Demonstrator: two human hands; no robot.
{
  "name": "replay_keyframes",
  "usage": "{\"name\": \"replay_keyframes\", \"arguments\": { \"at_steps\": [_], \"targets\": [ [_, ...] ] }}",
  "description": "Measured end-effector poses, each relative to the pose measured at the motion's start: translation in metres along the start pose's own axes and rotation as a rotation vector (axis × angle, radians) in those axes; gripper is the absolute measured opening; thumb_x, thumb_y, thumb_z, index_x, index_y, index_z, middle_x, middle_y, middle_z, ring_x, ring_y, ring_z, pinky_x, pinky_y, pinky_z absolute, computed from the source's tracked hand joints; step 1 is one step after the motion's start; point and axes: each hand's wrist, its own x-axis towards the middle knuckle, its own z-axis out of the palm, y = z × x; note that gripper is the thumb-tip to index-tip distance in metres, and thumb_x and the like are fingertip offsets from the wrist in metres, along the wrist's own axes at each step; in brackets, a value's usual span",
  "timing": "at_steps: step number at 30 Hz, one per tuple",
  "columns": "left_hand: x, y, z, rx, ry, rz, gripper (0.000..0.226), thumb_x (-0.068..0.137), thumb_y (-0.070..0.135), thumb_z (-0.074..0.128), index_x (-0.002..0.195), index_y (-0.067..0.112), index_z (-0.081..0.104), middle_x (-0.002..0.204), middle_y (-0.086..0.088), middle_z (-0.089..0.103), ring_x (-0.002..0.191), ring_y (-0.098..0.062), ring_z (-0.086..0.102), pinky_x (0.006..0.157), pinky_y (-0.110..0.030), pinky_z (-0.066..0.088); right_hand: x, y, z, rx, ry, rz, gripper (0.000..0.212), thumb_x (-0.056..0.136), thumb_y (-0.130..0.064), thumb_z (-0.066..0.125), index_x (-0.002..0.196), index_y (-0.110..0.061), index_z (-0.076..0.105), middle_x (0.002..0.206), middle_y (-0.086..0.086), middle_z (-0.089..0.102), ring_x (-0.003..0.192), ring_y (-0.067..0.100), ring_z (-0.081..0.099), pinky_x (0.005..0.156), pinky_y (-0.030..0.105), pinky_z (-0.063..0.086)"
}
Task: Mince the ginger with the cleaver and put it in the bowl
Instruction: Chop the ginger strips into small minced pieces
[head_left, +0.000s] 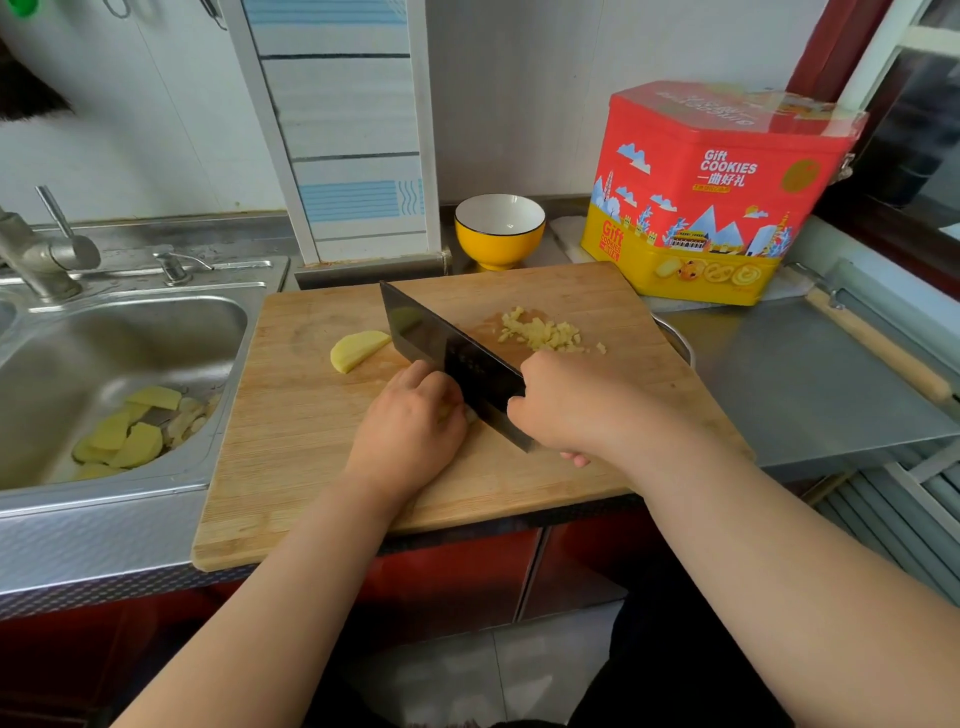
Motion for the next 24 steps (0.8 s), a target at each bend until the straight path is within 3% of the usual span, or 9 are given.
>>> {"name": "replay_keyframes", "arguments": {
  "at_steps": [7, 12, 16, 19, 24],
  "targets": [
    [-0.003, 0.002, -0.004, 0.014, 0.033, -0.004, 0.008, 0.081, 0.016, 0.064, 0.088, 0.014, 0.061, 0.093, -0.001, 0.058, 0.079, -0.022, 0.057, 0.060, -0.026, 0.040, 0.000, 0.011, -0.006, 0.191, 0.026, 0.025, 0.039, 0.100, -0.024, 0.045, 0.136, -0.010, 0.044, 0.073, 0.009, 0.057, 0.051, 0.019, 0.056, 0.047, 0.026, 0.050],
    [-0.004, 0.005, -0.006, 0.032, 0.046, -0.008, 0.003, 0.083, 0.015, 0.065, 0.083, 0.012, 0.064, 0.091, -0.001, 0.060, 0.074, -0.021, 0.057, 0.057, -0.025, 0.038, -0.010, 0.003, -0.018, 0.140, 0.053, -0.019, 0.010, 0.099, -0.021, 0.045, 0.105, -0.014, 0.045, 0.069, 0.008, 0.055, 0.049, 0.018, 0.055, 0.044, 0.025, 0.047],
    [-0.004, 0.002, -0.006, 0.020, 0.023, 0.006, 0.003, 0.081, 0.013, 0.065, 0.082, 0.011, 0.065, 0.089, -0.002, 0.060, 0.074, -0.023, 0.058, 0.057, -0.025, 0.038, -0.013, -0.004, -0.014, 0.050, 0.058, -0.056, 0.008, 0.098, -0.022, 0.045, 0.101, -0.015, 0.048, 0.066, 0.007, 0.057, 0.047, 0.018, 0.058, 0.045, 0.027, 0.052],
    [-0.004, -0.001, -0.004, 0.009, 0.017, 0.003, 0.003, 0.080, 0.014, 0.066, 0.081, 0.011, 0.066, 0.085, -0.002, 0.059, 0.071, -0.023, 0.057, 0.056, -0.028, 0.042, -0.012, -0.007, -0.011, 0.024, 0.012, -0.028, 0.021, 0.099, -0.021, 0.043, 0.114, -0.011, 0.054, 0.062, 0.008, 0.057, 0.044, 0.018, 0.056, 0.046, 0.028, 0.054],
    [-0.003, -0.001, -0.003, 0.002, 0.008, 0.015, 0.004, 0.078, 0.013, 0.069, 0.080, 0.011, 0.067, 0.085, -0.002, 0.060, 0.072, -0.022, 0.058, 0.059, -0.025, 0.041, -0.003, -0.008, -0.006, 0.047, -0.095, 0.035, 0.042, 0.100, -0.018, 0.042, 0.140, -0.009, 0.043, 0.064, 0.010, 0.056, 0.045, 0.017, 0.051, 0.043, 0.024, 0.045]
  ]
}}
